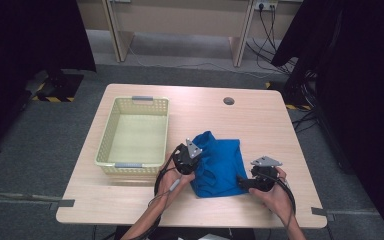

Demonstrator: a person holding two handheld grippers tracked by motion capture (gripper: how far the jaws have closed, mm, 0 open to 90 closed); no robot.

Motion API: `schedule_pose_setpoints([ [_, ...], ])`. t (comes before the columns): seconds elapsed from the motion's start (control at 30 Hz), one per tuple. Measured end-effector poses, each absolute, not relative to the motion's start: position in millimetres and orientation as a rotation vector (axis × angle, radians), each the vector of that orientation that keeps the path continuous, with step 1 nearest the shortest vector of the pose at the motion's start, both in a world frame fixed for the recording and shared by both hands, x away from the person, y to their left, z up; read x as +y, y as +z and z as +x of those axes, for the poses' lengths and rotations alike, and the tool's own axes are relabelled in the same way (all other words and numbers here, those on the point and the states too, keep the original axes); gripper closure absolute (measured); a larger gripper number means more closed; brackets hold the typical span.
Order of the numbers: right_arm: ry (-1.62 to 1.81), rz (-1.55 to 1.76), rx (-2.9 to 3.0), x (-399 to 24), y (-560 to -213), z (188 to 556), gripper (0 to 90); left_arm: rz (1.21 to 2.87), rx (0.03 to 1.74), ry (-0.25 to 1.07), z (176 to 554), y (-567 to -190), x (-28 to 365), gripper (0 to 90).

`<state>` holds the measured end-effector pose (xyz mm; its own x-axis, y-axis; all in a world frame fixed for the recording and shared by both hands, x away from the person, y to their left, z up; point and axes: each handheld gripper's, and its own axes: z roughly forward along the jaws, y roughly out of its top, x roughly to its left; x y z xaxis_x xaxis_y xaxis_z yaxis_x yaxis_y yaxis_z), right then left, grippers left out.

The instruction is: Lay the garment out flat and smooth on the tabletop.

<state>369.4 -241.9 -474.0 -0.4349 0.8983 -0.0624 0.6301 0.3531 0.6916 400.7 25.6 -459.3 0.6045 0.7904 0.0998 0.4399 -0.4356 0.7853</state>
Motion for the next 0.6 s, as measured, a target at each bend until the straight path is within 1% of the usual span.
schedule_pose_setpoints([
  [0.13, 0.814, 1.309, 2.197, -241.1, -471.1, 369.8, 11.1, 2.087, 0.967, 0.589, 401.1, -460.9, 25.6, 81.2],
  [0.3, 0.846, 1.286, 2.185, -232.4, -464.4, 374.9, 11.0, 2.084, 0.967, 0.586, 401.7, -461.8, 25.4, 80.1],
  [0.33, 0.850, 1.276, 2.195, -225.1, -463.3, 378.7, 10.9, 2.083, 0.966, 0.585, 401.5, -461.9, 25.3, 80.0],
  [0.43, 0.842, 1.274, 2.207, -217.4, -465.3, 384.2, 10.9, 2.084, 0.964, 0.585, 401.4, -461.9, 25.1, 79.7],
  [0.6, 0.840, 1.305, 2.220, -216.1, -470.7, 389.6, 10.2, 2.081, 0.965, 0.578, 401.7, -462.6, 25.4, 79.6],
])
